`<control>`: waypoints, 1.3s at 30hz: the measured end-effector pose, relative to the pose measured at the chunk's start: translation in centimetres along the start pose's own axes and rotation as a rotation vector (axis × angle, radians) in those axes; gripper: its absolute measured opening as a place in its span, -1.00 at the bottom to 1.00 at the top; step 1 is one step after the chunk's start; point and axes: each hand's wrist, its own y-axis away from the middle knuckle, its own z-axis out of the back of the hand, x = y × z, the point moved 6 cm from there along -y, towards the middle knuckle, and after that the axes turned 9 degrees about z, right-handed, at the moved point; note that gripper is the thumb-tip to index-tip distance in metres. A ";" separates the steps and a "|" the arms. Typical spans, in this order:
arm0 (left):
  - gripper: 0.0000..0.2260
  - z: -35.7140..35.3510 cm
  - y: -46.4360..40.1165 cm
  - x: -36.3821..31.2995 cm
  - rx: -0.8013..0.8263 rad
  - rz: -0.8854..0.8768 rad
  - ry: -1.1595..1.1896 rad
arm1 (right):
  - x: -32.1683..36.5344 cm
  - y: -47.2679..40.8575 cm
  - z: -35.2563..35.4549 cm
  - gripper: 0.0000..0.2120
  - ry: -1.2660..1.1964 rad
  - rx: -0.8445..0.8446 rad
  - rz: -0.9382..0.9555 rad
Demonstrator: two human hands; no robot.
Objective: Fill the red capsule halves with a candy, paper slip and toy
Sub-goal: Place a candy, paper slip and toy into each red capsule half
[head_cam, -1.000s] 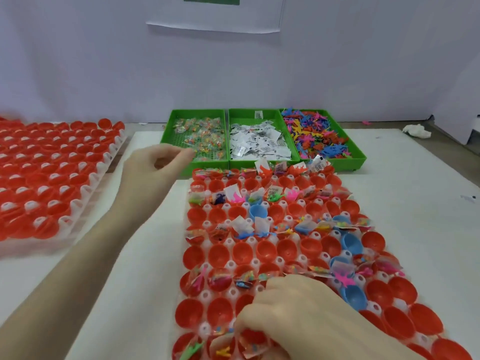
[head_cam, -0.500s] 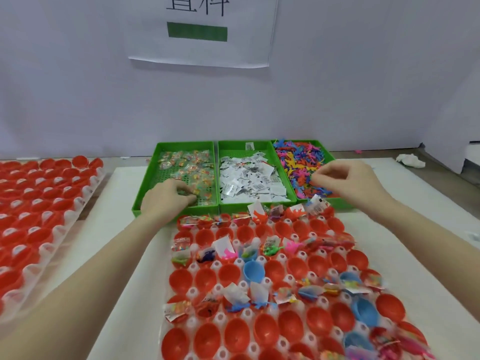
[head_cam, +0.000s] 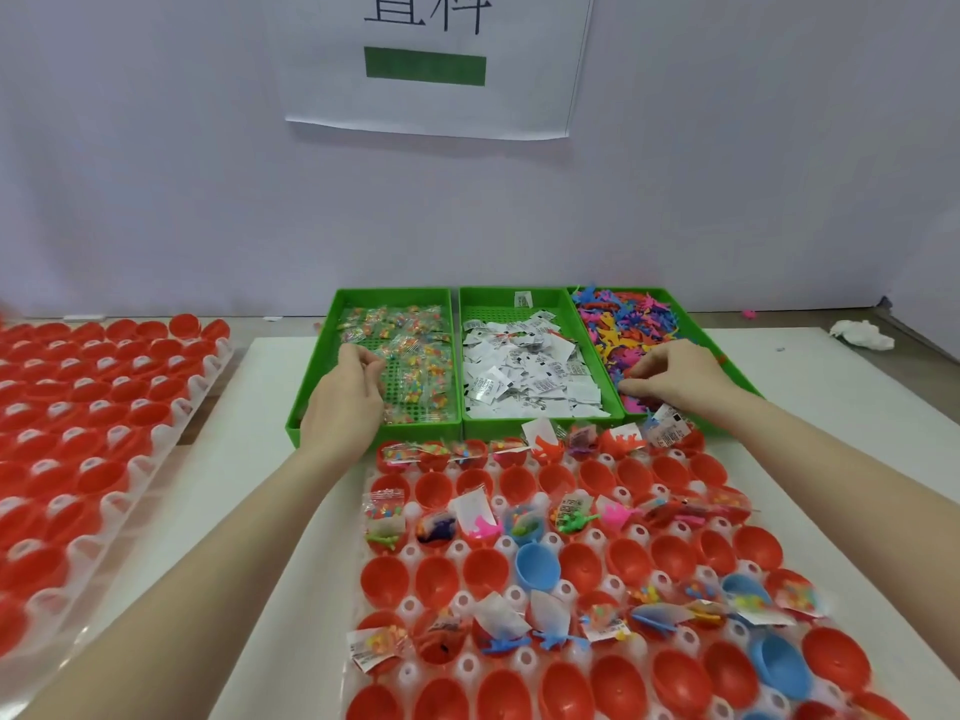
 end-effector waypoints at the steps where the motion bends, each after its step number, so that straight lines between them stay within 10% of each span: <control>1: -0.89 0.0 0.0 0.0 -0.001 -0.003 -0.004 | 0.0 0.0 0.1 -0.83 0.006 0.000 -0.004; 39: -0.83 -0.5 -0.1 0.1 0.029 -0.040 -0.147 | -1.2 0.2 1.5 -0.81 -0.291 -0.201 0.020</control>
